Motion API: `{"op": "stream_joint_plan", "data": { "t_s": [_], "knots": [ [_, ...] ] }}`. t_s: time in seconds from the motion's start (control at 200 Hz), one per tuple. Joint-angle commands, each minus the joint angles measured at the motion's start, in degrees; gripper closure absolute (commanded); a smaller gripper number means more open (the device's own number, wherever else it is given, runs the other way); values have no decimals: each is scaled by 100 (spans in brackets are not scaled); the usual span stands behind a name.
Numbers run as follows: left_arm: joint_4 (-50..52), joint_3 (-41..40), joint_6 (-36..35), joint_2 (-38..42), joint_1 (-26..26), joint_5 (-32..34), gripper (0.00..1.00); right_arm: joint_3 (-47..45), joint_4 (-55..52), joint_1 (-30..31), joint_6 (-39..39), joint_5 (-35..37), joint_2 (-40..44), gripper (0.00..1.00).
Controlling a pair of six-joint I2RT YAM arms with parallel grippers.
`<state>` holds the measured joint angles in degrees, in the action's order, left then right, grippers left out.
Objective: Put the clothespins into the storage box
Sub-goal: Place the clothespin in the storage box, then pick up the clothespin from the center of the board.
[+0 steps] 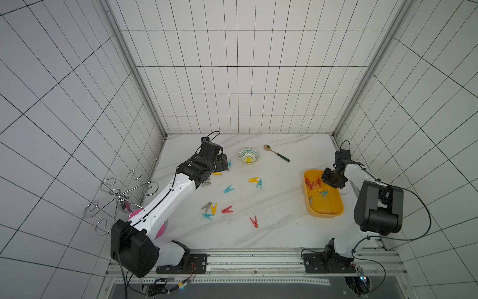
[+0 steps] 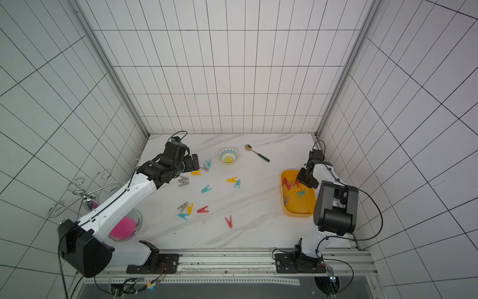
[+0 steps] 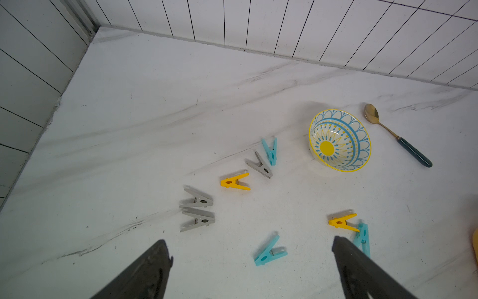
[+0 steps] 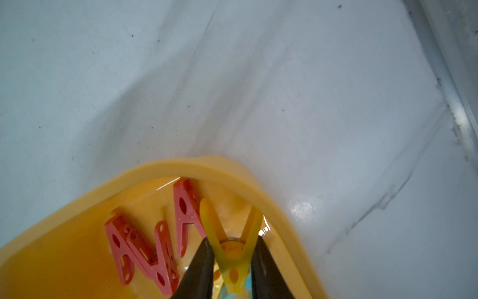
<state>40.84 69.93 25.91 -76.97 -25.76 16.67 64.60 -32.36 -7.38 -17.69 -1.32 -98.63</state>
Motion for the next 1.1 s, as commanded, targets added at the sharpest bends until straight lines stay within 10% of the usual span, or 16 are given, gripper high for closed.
{"op": "stream_joint_plan", "data": {
  "t_s": [0.0, 0.47, 1.094],
  "knots": [
    [-144, 147, -58, -63, 25, 56, 1, 372, -151, 26, 235, 265, -301, 72],
    [-98, 161, -7, -135, 9, 22, 1, 459, -247, 346, 296, 150, -67, 60],
    [291, -331, 238, -54, 3, 346, 1, 138, 35, 4027, -541, 319, 608, 56]
  ]
}}
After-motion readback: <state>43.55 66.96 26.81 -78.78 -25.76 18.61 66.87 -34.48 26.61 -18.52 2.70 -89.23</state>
